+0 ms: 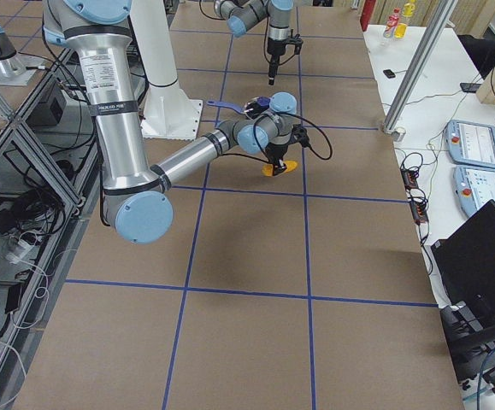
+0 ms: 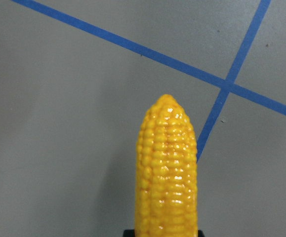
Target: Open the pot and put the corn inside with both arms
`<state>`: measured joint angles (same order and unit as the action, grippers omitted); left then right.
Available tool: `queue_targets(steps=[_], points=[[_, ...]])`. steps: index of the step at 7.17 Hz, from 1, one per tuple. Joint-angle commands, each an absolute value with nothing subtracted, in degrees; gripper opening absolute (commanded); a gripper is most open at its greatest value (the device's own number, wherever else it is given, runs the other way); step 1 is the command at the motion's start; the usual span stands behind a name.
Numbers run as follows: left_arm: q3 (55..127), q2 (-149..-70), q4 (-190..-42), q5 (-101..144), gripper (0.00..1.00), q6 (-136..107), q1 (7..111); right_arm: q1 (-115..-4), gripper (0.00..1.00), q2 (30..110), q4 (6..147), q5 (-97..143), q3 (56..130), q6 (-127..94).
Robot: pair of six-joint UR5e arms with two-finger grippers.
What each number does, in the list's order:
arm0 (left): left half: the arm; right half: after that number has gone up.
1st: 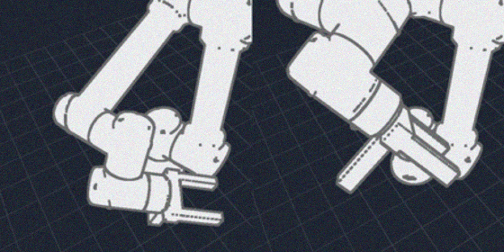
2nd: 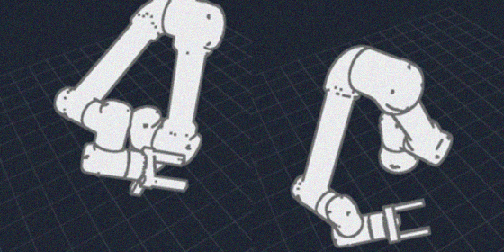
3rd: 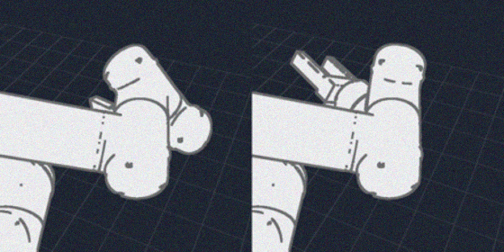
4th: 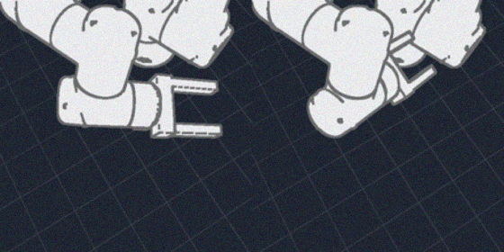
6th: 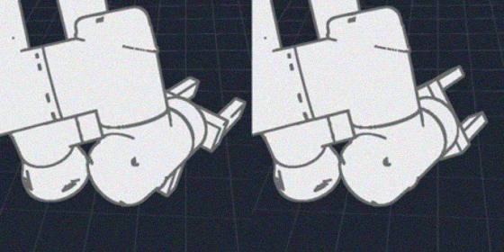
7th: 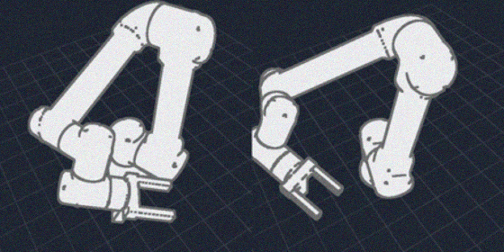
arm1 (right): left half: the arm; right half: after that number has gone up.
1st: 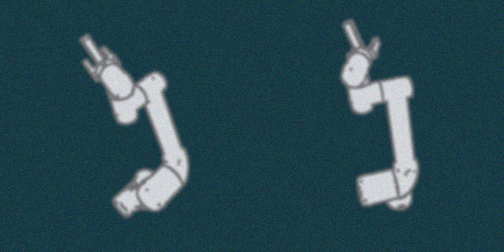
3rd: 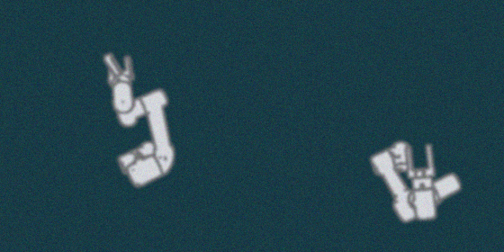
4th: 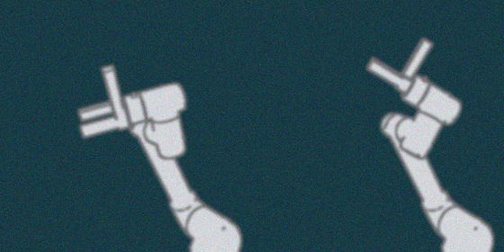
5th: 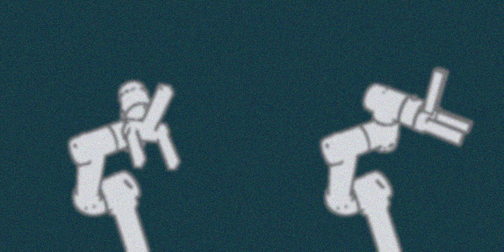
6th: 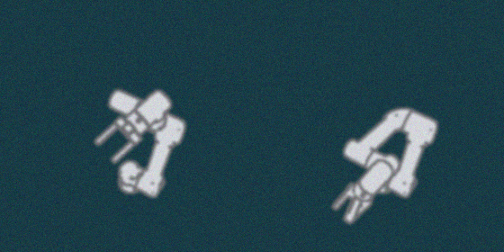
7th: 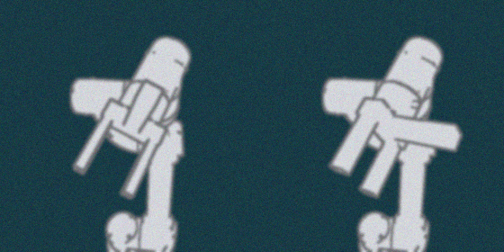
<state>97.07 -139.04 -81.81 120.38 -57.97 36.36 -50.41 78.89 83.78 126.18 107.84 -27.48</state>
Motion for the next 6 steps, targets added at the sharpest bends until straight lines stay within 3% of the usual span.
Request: queue_targets(steps=[1,6], points=[[91.79,-143.33,-82.18,117.43,0.99,-57.83,33.23,-50.45,0.41,78.75,83.85,126.21,107.75,-27.42],[87.54,-143.79,-85.16,116.54,0.99,-57.92,32.34,-50.54,0.41,78.84,83.85,126.3,107.84,-27.42]])
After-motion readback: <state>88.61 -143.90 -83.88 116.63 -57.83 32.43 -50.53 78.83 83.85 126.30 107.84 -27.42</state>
